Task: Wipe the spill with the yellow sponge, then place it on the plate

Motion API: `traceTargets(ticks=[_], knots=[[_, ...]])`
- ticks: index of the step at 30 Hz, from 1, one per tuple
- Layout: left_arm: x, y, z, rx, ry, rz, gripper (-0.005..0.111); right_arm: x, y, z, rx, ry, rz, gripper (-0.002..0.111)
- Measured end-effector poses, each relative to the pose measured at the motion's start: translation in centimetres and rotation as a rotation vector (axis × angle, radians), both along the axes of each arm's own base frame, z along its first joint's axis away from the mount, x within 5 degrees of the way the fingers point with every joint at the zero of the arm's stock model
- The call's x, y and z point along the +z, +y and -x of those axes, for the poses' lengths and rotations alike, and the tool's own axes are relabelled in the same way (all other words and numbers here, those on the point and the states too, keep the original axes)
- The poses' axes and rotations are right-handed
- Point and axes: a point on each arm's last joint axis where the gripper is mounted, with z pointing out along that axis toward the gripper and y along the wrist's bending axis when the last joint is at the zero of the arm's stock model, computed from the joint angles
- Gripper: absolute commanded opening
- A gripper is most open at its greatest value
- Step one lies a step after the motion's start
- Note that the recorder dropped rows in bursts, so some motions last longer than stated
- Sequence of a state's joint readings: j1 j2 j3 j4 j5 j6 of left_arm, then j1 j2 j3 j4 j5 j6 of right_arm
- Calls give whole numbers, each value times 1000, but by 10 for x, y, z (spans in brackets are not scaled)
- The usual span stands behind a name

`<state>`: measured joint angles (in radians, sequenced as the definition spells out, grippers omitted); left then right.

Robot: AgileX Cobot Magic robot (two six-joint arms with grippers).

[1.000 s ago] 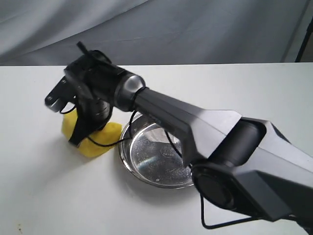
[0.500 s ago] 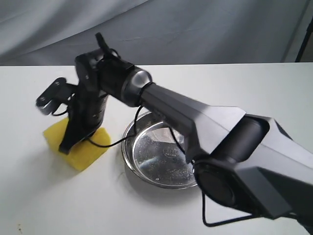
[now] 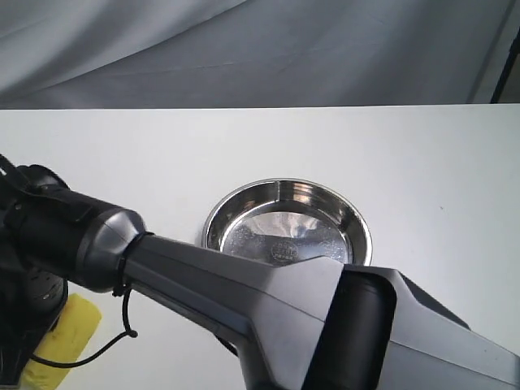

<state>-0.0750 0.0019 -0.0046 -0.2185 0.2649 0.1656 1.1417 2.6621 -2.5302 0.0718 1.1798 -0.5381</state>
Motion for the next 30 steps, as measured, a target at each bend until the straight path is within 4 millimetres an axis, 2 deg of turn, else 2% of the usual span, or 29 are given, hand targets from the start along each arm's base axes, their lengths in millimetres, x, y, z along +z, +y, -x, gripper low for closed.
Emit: traceTargets(ticks=[4, 7, 14, 18, 20, 24, 30], knots=[[0, 0, 0, 0, 0, -2, 0, 0, -4, -9, -79, -47, 24, 0], [0, 0, 0, 0, 0, -2, 0, 0, -15, -32, -188, -65, 33, 0], [0, 0, 0, 0, 0, -2, 0, 0, -74, -121, -475, -63, 36, 0], [0, 0, 0, 0, 0, -2, 0, 0, -98, -149, -593, -31, 20, 0], [0, 0, 0, -7, 0, -1, 0, 0, -103, -155, -624, 2, 4, 0], [0, -1, 0, -19, 0, -1, 0, 0, -102, -154, -637, 65, -25, 0], [0, -1, 0, -19, 0, -1, 0, 0, -77, -125, -518, 69, -25, 0]])
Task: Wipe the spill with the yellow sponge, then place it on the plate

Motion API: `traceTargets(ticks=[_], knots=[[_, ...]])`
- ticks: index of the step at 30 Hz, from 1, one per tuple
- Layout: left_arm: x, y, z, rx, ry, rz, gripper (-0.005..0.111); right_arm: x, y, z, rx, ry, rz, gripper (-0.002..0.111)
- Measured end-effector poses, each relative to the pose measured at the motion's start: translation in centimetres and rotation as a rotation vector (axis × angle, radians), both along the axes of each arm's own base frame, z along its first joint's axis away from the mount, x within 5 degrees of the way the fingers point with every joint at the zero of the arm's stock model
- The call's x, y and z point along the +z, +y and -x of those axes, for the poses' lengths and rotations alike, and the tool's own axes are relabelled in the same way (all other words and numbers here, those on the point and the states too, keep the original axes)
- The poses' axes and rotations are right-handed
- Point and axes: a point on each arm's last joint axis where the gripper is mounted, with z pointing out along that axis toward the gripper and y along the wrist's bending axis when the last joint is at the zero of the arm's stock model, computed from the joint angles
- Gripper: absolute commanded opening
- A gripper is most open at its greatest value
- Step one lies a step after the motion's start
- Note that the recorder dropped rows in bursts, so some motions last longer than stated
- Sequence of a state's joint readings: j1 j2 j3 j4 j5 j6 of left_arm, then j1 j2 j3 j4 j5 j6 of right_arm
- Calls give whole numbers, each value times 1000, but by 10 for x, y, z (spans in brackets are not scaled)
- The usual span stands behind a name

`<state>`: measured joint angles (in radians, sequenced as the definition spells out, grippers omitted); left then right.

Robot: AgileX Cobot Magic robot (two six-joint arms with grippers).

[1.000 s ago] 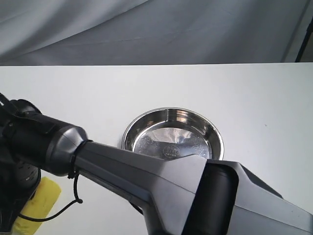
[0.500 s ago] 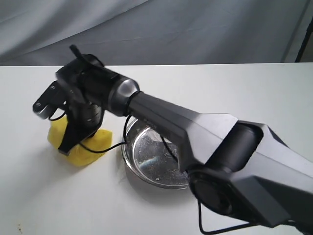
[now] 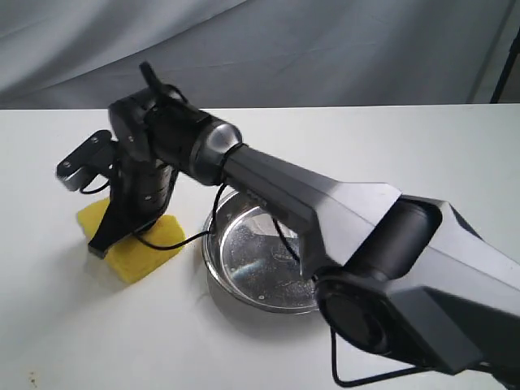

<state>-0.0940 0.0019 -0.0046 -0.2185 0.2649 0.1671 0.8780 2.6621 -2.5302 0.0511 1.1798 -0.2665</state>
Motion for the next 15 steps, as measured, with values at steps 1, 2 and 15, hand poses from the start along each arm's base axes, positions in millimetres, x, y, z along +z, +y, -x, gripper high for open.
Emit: traceTargets(ticks=[1, 2, 15], knots=[[0, 0, 0, 0, 0, 0, 0, 0, 7, 9, 28, -3, 3, 0], [0, 0, 0, 0, 0, 0, 0, 0, 15, 19, 59, -5, 6, 0], [0, 0, 0, 0, 2, 0, 0, 0, 73, 117, 314, -21, 12, 0]])
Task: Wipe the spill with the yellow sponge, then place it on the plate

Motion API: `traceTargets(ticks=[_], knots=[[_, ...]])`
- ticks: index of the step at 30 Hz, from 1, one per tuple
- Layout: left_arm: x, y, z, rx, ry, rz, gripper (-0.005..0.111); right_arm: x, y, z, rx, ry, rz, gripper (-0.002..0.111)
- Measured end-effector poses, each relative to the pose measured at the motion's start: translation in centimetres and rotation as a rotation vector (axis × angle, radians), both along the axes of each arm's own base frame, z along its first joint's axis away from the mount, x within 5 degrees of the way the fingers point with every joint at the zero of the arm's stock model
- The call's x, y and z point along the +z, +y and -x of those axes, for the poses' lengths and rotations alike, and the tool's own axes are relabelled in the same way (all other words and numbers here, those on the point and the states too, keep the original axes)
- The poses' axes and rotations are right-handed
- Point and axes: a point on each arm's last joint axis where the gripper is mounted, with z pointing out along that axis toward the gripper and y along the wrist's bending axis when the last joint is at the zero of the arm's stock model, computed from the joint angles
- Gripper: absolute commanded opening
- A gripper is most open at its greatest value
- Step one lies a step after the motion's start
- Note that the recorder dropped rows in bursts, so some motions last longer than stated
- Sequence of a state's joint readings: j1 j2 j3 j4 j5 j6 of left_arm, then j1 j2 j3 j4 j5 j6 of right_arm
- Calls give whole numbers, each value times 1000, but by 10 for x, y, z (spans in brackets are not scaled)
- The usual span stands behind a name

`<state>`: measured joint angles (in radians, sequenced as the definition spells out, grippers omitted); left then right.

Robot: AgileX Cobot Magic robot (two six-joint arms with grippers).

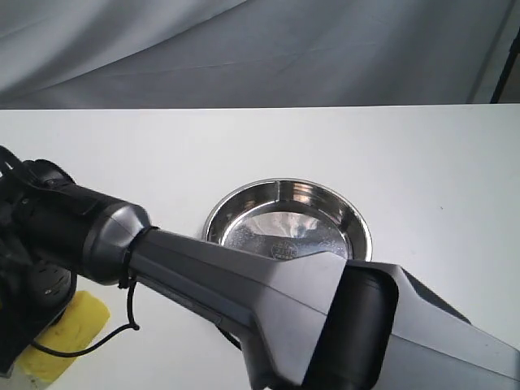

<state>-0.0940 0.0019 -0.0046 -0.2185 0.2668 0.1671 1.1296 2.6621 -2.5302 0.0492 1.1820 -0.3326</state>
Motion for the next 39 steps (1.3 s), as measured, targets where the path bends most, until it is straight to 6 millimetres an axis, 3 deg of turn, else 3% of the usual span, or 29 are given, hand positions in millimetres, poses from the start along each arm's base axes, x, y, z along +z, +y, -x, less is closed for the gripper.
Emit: traceTargets(ticks=[6, 10, 15, 21, 26, 34, 39], knots=[[0, 0, 0, 0, 0, 0, 0, 0, -11, -22, -73, -10, 6, 0], [0, 0, 0, 0, 0, 0, 0, 0, -38, -69, -240, 20, -7, 0], [0, 0, 0, 0, 0, 0, 0, -15, -82, -129, -444, 104, -25, 0], [0, 0, 0, 0, 0, 0, 0, -9, -93, -140, -491, 153, -62, 0], [0, 0, 0, 0, 0, 0, 0, 32, -100, -140, -491, 119, -94, 0], [0, 0, 0, 0, 0, 0, 0, 141, -121, -128, -481, 5, -258, 0], [0, 0, 0, 0, 0, 0, 0, 186, -135, -119, -473, -78, -311, 0]])
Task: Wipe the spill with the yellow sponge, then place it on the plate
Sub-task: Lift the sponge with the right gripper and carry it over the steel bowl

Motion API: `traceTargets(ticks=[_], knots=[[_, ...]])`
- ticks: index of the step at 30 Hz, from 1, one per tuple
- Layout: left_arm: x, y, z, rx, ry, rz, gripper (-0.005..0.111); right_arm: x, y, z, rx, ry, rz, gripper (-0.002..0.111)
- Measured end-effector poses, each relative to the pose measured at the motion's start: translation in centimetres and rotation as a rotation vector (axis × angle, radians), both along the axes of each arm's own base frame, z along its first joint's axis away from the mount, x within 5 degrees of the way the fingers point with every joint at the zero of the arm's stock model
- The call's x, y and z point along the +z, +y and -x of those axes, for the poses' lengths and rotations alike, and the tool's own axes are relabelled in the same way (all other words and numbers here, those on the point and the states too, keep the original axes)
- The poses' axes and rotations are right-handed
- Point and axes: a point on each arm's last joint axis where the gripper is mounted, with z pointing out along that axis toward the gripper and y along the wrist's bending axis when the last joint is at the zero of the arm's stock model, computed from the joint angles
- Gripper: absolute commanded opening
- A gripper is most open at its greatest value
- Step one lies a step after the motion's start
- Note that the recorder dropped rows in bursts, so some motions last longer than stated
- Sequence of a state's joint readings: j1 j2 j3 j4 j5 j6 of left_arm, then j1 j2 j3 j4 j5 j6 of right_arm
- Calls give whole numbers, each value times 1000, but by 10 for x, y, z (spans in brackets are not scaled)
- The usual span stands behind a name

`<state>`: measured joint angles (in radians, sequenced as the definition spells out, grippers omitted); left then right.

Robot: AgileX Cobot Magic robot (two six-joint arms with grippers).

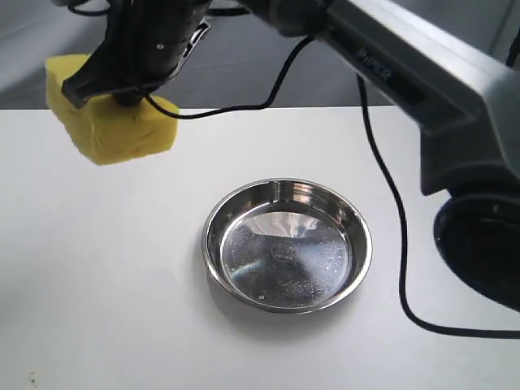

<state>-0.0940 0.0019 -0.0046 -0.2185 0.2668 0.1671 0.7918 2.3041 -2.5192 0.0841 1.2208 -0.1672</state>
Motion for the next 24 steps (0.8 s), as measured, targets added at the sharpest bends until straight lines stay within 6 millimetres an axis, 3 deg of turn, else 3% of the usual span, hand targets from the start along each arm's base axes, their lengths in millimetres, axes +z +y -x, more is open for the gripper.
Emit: traceTargets(ticks=[4, 7, 12, 14, 17, 19, 24], knots=[[0, 0, 0, 0, 0, 0, 0, 30, -19, 2, -35, -84, 11, 0], [0, 0, 0, 0, 0, 0, 0, 26, -32, -1, -59, -52, 41, 0], [0, 0, 0, 0, 0, 0, 0, -30, -80, -14, -144, 125, 221, 0], [0, 0, 0, 0, 0, 0, 0, -42, -105, -13, -183, 186, 268, 0], [0, 0, 0, 0, 0, 0, 0, -45, -145, -2, -245, 214, 277, 0], [0, 0, 0, 0, 0, 0, 0, -49, -160, 6, -268, 220, 255, 0], [0, 0, 0, 0, 0, 0, 0, -96, -201, 33, -323, 248, 241, 0]])
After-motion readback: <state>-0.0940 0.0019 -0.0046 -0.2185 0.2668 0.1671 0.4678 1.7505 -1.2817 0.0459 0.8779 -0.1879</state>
